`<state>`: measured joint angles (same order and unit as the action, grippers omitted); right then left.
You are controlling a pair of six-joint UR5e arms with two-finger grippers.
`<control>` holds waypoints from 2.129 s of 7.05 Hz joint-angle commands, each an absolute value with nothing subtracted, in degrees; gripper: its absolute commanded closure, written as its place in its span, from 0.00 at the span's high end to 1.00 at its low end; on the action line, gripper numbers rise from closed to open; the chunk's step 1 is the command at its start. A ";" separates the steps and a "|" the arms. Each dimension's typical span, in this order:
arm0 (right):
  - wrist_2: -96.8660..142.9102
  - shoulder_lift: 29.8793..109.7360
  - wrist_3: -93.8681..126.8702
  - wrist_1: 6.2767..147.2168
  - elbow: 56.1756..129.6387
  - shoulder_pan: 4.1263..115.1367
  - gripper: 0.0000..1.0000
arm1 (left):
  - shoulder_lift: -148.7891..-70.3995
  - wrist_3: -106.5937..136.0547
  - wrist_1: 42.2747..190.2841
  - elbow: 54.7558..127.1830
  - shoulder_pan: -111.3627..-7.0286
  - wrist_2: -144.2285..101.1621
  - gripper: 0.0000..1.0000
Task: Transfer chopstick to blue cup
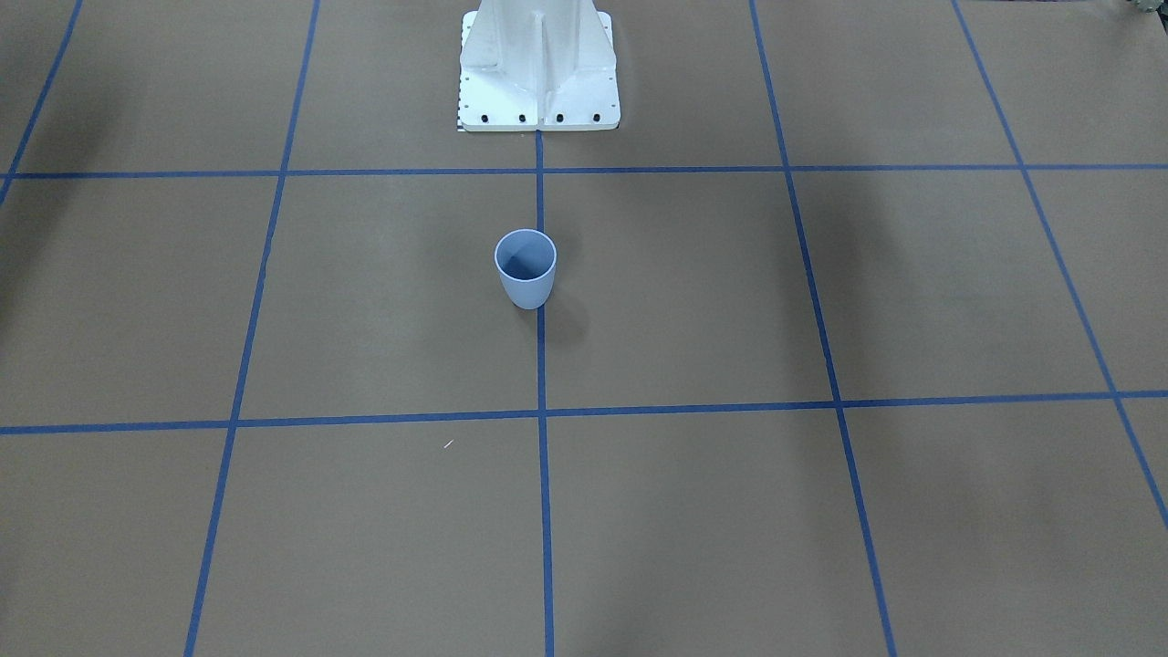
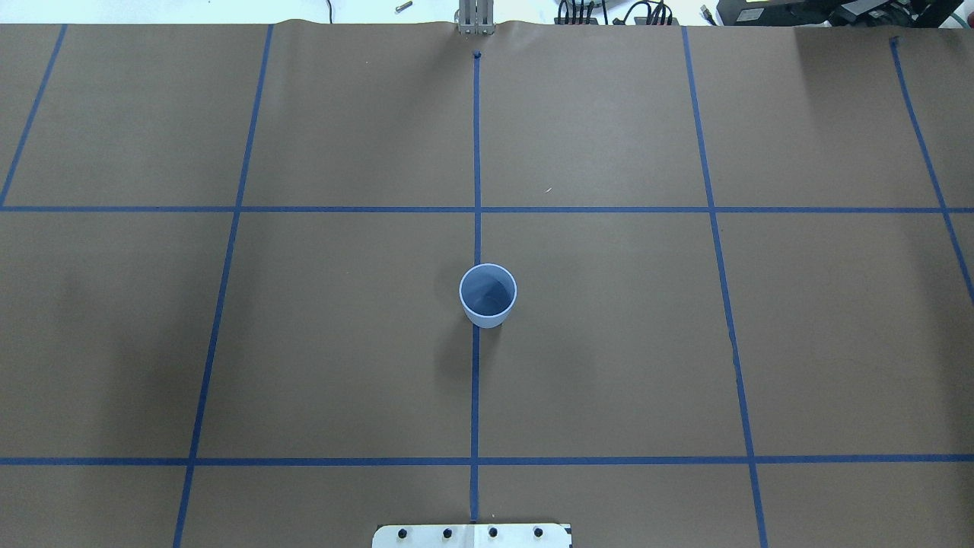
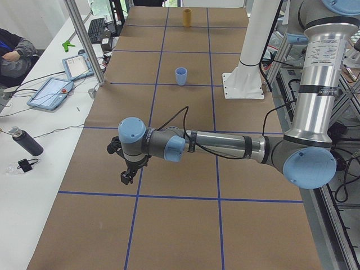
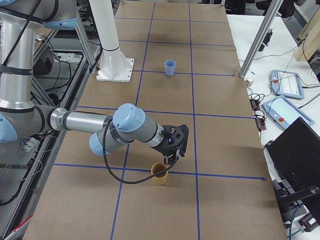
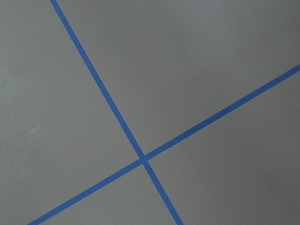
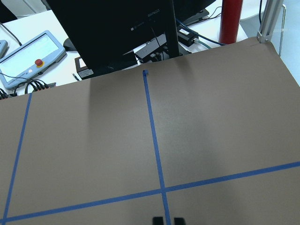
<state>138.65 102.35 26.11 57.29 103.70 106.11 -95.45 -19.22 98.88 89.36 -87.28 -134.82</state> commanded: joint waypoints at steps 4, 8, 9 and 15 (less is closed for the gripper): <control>139.66 94.14 28.11 61.87 109.07 96.28 0.00 | -88.86 -17.33 102.66 88.77 -87.71 -134.56 0.99; 127.34 78.65 59.94 84.16 119.75 70.04 0.00 | -88.68 -14.15 90.09 93.95 -91.23 -134.56 0.99; 120.31 68.31 69.16 97.16 120.23 62.39 0.00 | -88.77 -14.06 90.00 93.87 -91.14 -134.56 0.99; 101.87 38.17 109.04 119.35 108.65 41.15 0.00 | -88.86 -14.06 90.09 93.60 -91.05 -134.74 0.99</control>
<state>103.57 42.65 104.00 116.98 111.69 43.59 -88.79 -14.06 90.08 93.66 -91.10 -134.70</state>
